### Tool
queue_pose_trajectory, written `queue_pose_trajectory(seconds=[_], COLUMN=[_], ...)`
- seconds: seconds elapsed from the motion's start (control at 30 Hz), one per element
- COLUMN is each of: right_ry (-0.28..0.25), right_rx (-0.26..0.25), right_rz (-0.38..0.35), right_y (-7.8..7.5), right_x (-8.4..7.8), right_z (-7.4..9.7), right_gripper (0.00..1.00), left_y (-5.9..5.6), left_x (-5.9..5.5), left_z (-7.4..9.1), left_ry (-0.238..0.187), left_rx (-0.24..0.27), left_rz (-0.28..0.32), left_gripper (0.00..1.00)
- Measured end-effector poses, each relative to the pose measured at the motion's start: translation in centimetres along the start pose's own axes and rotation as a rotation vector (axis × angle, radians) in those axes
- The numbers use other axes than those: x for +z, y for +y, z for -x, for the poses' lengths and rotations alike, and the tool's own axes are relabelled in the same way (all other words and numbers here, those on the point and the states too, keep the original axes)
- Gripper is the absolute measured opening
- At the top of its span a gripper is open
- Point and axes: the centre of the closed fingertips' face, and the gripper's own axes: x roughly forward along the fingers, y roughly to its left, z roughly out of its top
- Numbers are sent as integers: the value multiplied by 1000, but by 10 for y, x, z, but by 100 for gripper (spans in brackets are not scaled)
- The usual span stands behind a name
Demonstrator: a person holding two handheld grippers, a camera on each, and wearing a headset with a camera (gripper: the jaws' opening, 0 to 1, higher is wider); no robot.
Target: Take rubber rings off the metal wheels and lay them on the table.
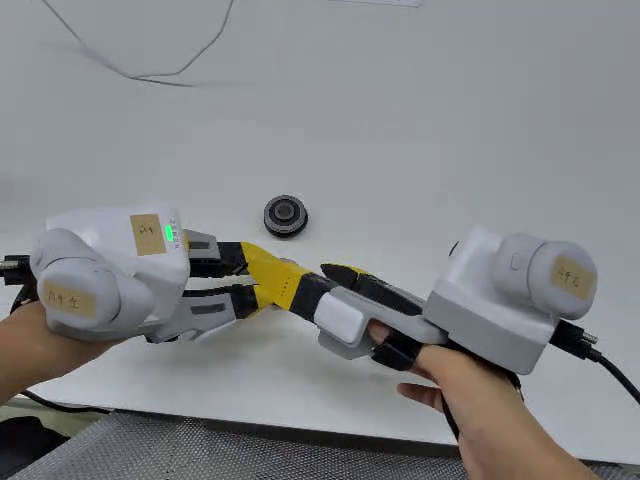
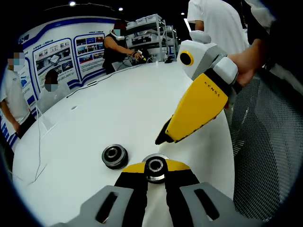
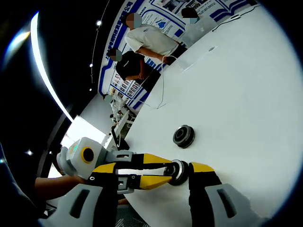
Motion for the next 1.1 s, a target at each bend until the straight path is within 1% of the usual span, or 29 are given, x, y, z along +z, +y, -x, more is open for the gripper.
queue_pose_trajectory(seconds=[0.13, 0.43, 0.53, 0.63, 0.73, 0.9, 1.1], right_ry=[19, 47, 63, 74, 69, 79, 85], right_rx=[3, 0, 3, -5, -1, -15, -17], right_rz=[-21, -34, -55, -43, -53, -60, -51], right_y=[-1, -1, -1, -2, -1, -4, -3], right_x=[-4, -8, -12, -16, -15, -17, -17], right_z=[-2, -6, -7, -6, -6, -7, -7], right_gripper=[61, 60, 60, 60, 60, 60, 61], left_y=[-1, -2, -3, -3, -3, -3, -3], left_x=[1, 2, 2, 3, 3, 4, 4], left_z=[0, 0, 0, 0, 0, 0, 0], left_ry=[-3, -5, -6, -5, -4, -3, -4], left_rx=[0, 0, 0, 1, 3, 2, 2], left_rz=[2, 5, 4, 5, 6, 5, 5], left_gripper=[14, 14, 14, 14, 14, 14, 14])
